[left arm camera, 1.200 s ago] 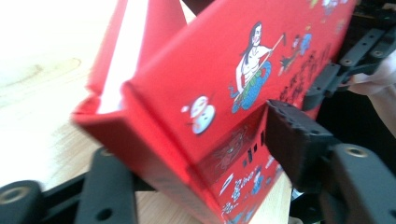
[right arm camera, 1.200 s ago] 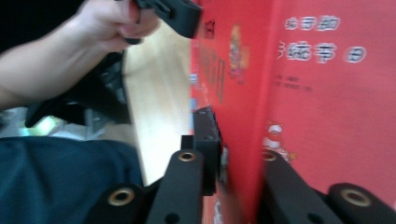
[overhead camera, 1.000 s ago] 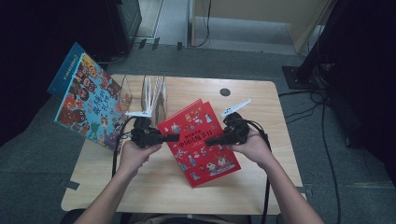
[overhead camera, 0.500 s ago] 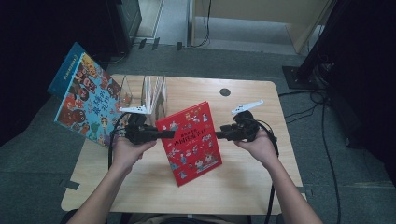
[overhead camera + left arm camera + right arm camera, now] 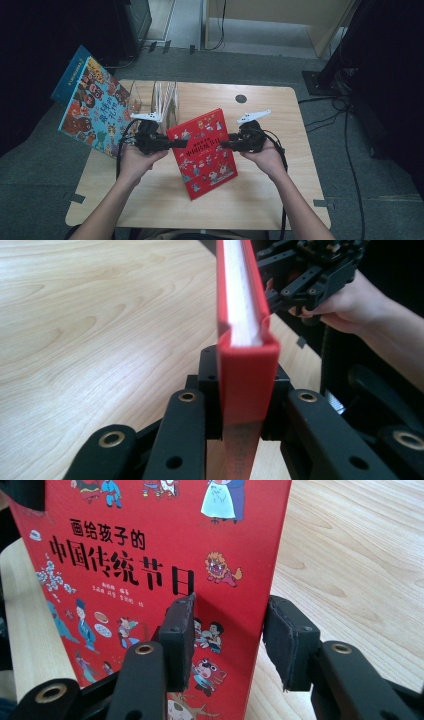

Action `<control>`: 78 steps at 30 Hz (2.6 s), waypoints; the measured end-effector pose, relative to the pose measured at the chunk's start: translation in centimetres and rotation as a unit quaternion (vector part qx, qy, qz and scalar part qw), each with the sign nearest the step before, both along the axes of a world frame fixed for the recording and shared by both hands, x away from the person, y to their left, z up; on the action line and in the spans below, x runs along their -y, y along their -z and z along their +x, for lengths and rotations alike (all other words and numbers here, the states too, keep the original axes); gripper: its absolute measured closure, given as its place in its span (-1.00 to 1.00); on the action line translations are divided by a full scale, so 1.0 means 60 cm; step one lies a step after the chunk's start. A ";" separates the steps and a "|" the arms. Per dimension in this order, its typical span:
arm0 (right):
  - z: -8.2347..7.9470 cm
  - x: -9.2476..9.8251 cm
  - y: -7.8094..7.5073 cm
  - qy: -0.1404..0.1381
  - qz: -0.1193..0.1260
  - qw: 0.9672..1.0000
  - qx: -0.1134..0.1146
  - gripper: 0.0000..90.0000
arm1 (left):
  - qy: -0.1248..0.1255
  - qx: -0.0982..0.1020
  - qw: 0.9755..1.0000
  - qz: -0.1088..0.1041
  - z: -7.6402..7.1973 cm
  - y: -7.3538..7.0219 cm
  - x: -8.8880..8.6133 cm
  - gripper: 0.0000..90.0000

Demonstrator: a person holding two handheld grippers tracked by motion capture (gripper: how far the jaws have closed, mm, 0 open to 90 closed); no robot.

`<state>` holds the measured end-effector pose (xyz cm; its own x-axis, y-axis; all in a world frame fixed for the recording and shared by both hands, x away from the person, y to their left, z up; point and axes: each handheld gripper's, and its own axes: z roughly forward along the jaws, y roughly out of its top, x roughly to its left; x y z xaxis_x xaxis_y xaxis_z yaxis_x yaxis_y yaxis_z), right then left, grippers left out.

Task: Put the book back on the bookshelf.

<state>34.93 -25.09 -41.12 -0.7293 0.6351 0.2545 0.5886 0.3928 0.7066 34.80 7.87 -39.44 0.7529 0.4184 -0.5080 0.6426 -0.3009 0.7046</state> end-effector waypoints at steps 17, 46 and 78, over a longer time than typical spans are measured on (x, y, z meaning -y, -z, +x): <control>0.001 -0.022 0.004 -0.016 0.000 1.000 0.004 0.25 | 0.033 -0.079 0.993 0.076 0.030 -0.024 0.028 0.71; -0.018 -0.017 0.029 -0.045 0.028 0.995 0.080 0.05 | 0.060 -0.111 0.984 0.123 0.049 -0.067 0.037 0.78; -0.034 -0.014 0.137 -0.001 -0.032 0.998 0.062 0.01 | 0.012 -0.076 0.985 0.155 0.027 -0.154 -0.054 0.77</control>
<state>32.90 -24.26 -49.36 -0.7538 0.6457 0.1218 0.4975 0.4396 0.7478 36.41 11.11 -30.22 0.6891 0.5550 -0.4660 0.7242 -0.5024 0.4724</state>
